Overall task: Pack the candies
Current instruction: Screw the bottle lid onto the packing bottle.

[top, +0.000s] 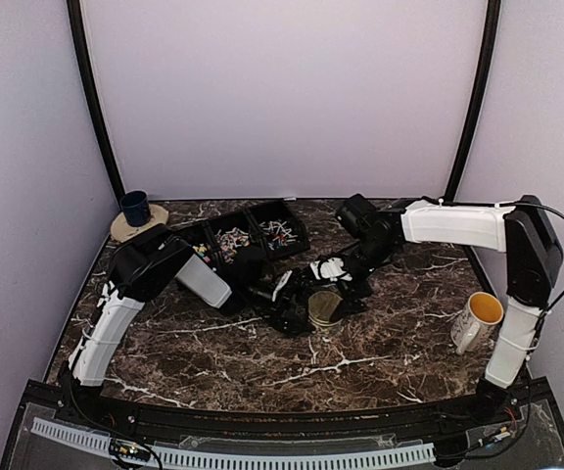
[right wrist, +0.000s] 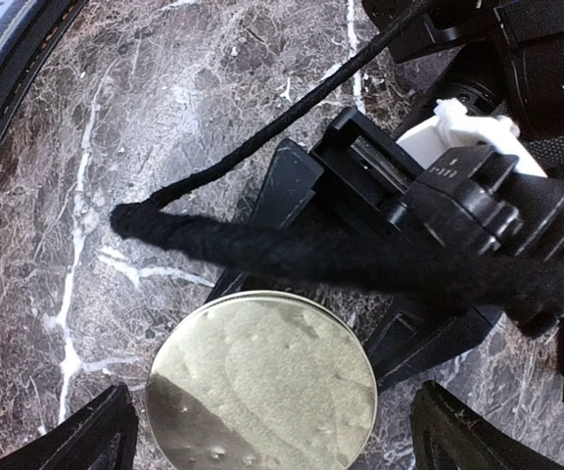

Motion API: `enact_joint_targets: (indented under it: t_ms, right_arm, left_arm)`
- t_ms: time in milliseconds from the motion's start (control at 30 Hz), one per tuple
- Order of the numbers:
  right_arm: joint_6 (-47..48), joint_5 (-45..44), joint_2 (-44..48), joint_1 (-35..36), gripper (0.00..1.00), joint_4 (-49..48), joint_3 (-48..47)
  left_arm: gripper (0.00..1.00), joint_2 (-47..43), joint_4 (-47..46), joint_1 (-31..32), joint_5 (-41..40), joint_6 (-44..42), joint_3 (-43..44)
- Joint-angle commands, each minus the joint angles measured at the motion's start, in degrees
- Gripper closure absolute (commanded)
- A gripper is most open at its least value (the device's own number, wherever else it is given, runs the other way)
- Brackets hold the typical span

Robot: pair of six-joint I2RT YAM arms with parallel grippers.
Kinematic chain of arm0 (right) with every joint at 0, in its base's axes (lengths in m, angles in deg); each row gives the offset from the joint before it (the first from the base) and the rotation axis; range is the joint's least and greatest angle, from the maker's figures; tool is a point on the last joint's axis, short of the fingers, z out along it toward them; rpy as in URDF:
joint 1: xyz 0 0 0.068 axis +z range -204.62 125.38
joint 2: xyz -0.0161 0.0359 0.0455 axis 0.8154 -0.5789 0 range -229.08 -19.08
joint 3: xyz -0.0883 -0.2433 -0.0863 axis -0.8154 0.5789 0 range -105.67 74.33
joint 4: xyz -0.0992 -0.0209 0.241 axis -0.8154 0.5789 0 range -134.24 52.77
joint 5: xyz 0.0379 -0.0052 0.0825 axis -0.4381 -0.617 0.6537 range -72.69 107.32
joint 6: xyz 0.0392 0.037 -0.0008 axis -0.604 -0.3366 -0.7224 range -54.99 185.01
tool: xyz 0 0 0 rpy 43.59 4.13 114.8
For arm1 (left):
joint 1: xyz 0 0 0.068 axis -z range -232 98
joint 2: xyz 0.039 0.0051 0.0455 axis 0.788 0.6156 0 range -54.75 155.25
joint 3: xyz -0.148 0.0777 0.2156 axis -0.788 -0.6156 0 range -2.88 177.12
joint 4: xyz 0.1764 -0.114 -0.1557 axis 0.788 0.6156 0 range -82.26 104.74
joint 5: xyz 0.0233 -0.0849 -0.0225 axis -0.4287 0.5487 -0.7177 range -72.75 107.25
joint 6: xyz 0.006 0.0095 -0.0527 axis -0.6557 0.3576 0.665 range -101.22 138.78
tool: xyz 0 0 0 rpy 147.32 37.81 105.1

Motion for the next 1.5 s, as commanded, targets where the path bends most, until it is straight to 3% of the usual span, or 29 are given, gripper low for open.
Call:
enact_joint_targets:
  t_ms: [0,700,967,1467]
  right_arm:
    - [-0.1,2.6,-0.9,-0.2,0.03,-1.1,0.8]
    - [-3.5,2.4,-2.3,-0.1,0.01,-2.9,1.9]
    - [-4.9,2.2,-2.8,-0.1,0.08,-2.7,2.0]
    - [-14.1,-0.5,0.3,0.8,0.18,-12.7,10.2]
  left_arm:
    - [0.25,6.9,12.9,-0.1,-0.4,-2.0,-3.6]
    - [0.25,7.2,12.6,-0.1,-1.3,-1.3,-3.3]
    - [0.25,7.2,11.8,-0.1,-2.5,-0.4,-3.3]
    - [0.26,7.3,5.6,-0.9,-7.3,4.7,-5.2]
